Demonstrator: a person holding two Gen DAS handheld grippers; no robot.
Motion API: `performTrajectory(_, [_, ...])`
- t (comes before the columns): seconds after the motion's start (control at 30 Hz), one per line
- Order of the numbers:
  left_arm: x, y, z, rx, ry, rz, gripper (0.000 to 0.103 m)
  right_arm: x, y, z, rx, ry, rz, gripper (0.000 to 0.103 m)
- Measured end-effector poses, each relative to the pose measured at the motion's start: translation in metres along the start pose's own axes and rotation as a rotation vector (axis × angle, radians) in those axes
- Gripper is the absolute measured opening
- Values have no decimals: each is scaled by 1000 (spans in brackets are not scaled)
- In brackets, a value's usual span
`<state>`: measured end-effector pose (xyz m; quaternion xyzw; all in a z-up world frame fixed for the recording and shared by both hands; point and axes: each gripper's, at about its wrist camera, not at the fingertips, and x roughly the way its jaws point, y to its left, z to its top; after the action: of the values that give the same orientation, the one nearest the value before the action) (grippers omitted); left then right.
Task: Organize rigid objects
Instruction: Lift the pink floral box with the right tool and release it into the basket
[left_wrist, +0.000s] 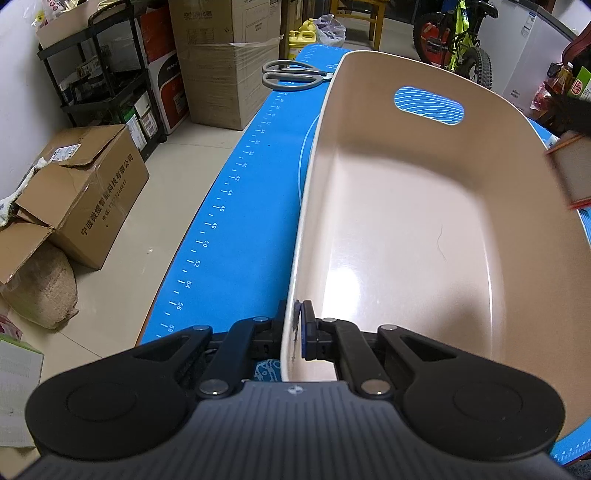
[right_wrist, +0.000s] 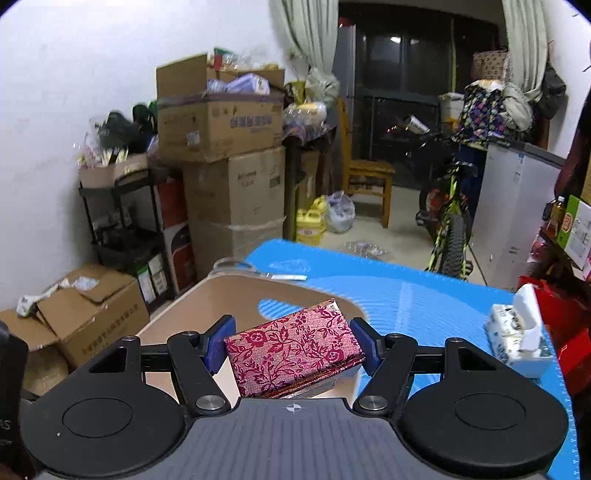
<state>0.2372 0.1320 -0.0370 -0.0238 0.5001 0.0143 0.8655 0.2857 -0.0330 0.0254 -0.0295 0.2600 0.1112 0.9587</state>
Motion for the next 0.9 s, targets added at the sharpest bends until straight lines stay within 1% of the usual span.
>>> performTrajectory(0.23, [0, 1, 0, 1, 1, 1, 8, 38, 30, -15, -49, 147, 5, 70])
performTrajectory(0.37, [1, 0, 0, -1, 2, 1, 8, 62, 47, -24, -83, 256, 4, 70])
performTrajectory(0.43, [1, -1, -1, -1, 3, 3, 8, 71, 54, -28, -109, 315, -2, 70])
performTrajectory(0.5, [1, -1, -1, 0, 4, 5, 8, 74, 56, -27, -128, 344, -1, 70])
performTrajectory(0.57, [1, -1, -1, 1, 4, 5, 8, 83, 60, -27, -138, 403, 3, 70])
performTrajectory(0.63, [1, -1, -1, 0, 4, 4, 8, 88, 62, -29, -152, 444, 2, 70])
performTrajectory(0.77, [1, -1, -1, 0, 4, 3, 8, 89, 64, -33, -166, 474, 0, 70])
performTrajectory(0.83, [1, -1, -1, 1, 4, 4, 8, 87, 65, -33, -164, 473, 1, 71])
performTrajectory(0.87, [1, -1, -2, 1, 4, 3, 8, 87, 64, -33, -160, 468, -1, 74])
performTrajectory(0.9, [1, -1, -1, 0, 4, 2, 8, 86, 63, -32, -155, 458, 0, 74])
